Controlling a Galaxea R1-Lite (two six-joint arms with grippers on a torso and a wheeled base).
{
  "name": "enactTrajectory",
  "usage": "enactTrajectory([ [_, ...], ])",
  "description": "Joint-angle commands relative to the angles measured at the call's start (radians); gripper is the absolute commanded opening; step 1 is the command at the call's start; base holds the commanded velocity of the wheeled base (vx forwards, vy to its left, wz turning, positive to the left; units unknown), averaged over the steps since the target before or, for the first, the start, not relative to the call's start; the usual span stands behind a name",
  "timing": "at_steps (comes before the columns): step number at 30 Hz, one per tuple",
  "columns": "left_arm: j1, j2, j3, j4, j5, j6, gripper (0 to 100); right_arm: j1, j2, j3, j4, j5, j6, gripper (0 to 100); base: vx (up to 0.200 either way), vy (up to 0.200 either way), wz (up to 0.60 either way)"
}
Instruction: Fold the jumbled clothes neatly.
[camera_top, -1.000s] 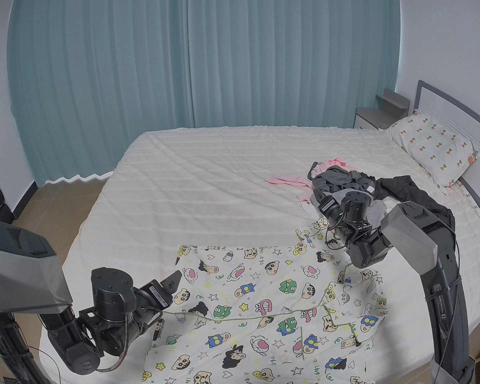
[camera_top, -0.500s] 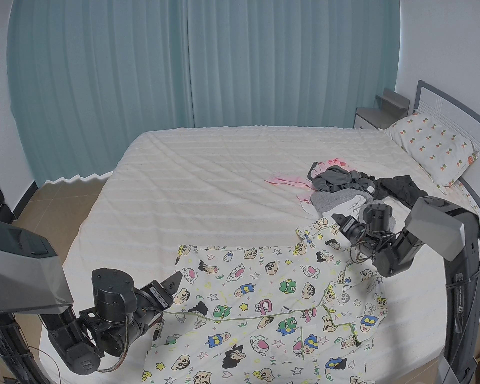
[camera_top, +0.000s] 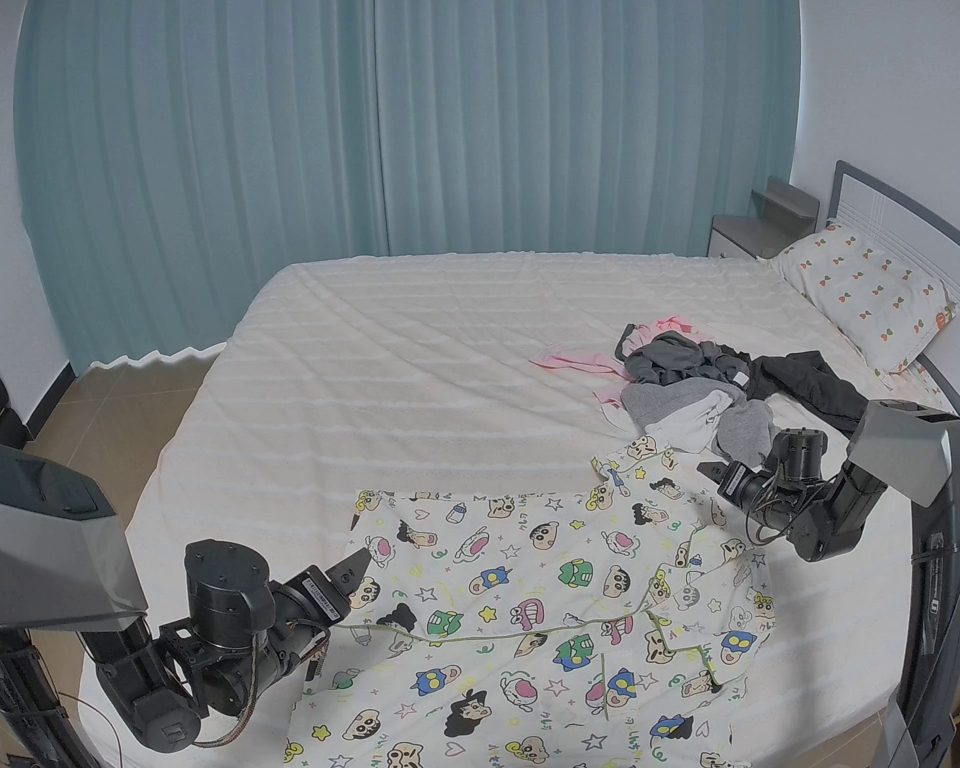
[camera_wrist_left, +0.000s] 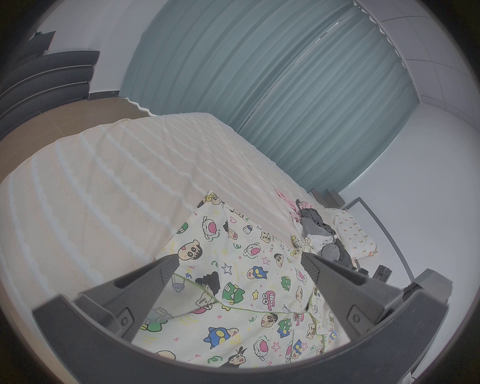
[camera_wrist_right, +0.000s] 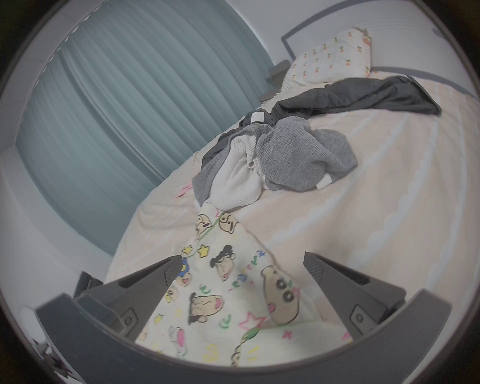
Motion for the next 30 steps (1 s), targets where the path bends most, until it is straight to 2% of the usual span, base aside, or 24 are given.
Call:
enactTrajectory([
  [1,-0.002,0.001,0.001,0.0,-0.002,0.0,100,0.011,0.079,-0.068,0.042,0.009,-0.027,100,0.0,0.0,0.0],
  [7,-0.006,0.001,0.001,0.0,-0.002,0.0,100,0.024,0.082,-0.075,0.051,0.026,-0.035,100,0.0,0.0,0.0],
  [12,-0.008,0.001,0.002,0.0,0.001,0.0,100,0.025,0.118,-0.124,0.072,0.026,-0.105,100,0.0,0.0,0.0],
  [18,-0.008,0.003,0.001,0.0,0.001,0.001,100,0.03,0.125,-0.168,0.14,0.026,-0.111,100,0.0,0.0,0.0],
  [19,-0.008,0.004,0.001,0.0,0.001,0.001,100,0.03,0.126,-0.173,0.143,0.025,-0.111,0,0.0,0.0,0.0],
  [30,-0.008,0.009,0.001,0.0,0.004,0.001,100,0.008,0.108,-0.168,0.125,0.014,-0.102,0,0.0,0.0,0.0],
])
